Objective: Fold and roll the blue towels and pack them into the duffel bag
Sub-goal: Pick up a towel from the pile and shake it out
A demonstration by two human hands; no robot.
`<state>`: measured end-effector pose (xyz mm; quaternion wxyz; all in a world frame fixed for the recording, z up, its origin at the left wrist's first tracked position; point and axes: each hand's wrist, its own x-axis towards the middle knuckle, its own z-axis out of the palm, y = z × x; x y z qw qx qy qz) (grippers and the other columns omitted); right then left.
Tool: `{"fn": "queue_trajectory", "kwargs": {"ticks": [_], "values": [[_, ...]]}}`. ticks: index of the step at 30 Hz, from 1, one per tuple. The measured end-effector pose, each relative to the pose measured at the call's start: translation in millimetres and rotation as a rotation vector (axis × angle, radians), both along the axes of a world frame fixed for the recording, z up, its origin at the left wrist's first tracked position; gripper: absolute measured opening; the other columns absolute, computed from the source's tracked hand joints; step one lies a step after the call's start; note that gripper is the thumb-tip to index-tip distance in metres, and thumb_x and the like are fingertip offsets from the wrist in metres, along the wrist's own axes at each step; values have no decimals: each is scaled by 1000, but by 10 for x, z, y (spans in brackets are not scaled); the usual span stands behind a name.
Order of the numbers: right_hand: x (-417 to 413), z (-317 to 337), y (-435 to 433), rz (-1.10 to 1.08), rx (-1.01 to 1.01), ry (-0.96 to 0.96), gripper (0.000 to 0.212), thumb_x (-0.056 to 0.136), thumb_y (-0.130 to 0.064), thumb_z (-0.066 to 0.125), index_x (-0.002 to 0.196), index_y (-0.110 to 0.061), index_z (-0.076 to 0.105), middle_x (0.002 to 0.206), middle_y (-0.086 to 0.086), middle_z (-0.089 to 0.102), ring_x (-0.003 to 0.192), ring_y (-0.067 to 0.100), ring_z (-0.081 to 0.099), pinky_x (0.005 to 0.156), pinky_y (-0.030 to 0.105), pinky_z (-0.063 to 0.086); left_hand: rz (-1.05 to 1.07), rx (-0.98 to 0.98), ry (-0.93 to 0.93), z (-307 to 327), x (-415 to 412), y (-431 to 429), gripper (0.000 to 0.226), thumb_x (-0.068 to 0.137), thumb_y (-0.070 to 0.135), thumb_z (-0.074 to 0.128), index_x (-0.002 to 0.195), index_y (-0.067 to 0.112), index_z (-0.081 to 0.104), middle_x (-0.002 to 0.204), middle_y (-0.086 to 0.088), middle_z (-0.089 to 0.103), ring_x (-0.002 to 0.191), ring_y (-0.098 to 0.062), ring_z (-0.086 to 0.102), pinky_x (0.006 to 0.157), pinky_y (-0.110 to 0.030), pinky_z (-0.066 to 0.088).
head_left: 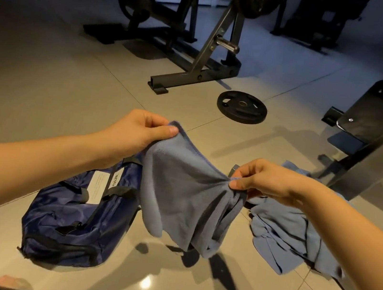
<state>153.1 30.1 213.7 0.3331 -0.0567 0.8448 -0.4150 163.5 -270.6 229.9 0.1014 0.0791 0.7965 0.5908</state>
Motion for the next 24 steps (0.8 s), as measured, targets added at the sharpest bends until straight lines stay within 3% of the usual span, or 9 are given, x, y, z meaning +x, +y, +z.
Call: {"fn": "queue_trajectory", "kwargs": {"ticks": [2, 7, 12, 15, 17, 19, 24], "values": [[-18, 87, 52, -31, -58, -9, 16, 99, -11, 59, 94, -5, 73, 94, 14, 73, 84, 20, 65, 80, 33, 56, -26, -10, -9, 50, 17, 40, 20, 95, 23, 67, 96, 6, 77, 92, -19, 75, 78, -24, 69, 79, -41, 54], [-17, 211, -29, -152, -139, 110, 18, 99, -18, 60, 92, -11, 76, 96, 16, 73, 86, 21, 63, 84, 39, 51, -315, -167, -11, 147, 139, 175, 11, 95, 18, 67, 94, 19, 78, 89, -6, 78, 84, -17, 72, 76, -29, 55], [117, 225, -344, -198, -252, 245, 7, 88, -15, 75, 89, -8, 74, 81, 6, 75, 72, 13, 69, 62, 23, 53, -319, -73, 73, 147, 211, 321, 8, 93, 13, 69, 93, 14, 76, 86, -3, 78, 79, -9, 73, 71, -16, 53], [181, 228, -424, -216, -340, 200, 7, 90, -11, 72, 91, -4, 74, 83, 9, 75, 72, 15, 70, 63, 24, 55, -293, -46, 140, 113, 204, 341, 10, 94, 16, 68, 96, 13, 78, 90, -4, 77, 86, -15, 73, 76, -24, 57], [211, 237, -442, -192, -384, 133, 11, 93, -10, 68, 99, -3, 75, 94, 11, 76, 83, 21, 73, 75, 32, 60, -294, -73, 164, 90, 199, 339, 11, 95, 19, 68, 96, 15, 78, 92, -4, 75, 91, -23, 71, 80, -32, 59], [236, 251, -455, -191, -408, 109, 14, 95, -9, 64, 102, -5, 75, 100, 13, 76, 91, 24, 73, 82, 38, 60, -308, -80, 136, 76, 206, 337, 11, 95, 18, 67, 97, 16, 78, 93, -3, 75, 92, -19, 71, 80, -30, 57], [296, 287, -510, -251, -479, 140, 14, 91, -7, 68, 102, -2, 75, 97, 14, 76, 89, 24, 74, 75, 31, 61, -272, -59, 87, 57, 216, 357, 7, 91, 17, 72, 94, 17, 78, 92, -3, 76, 90, -15, 71, 79, -26, 56]]}}
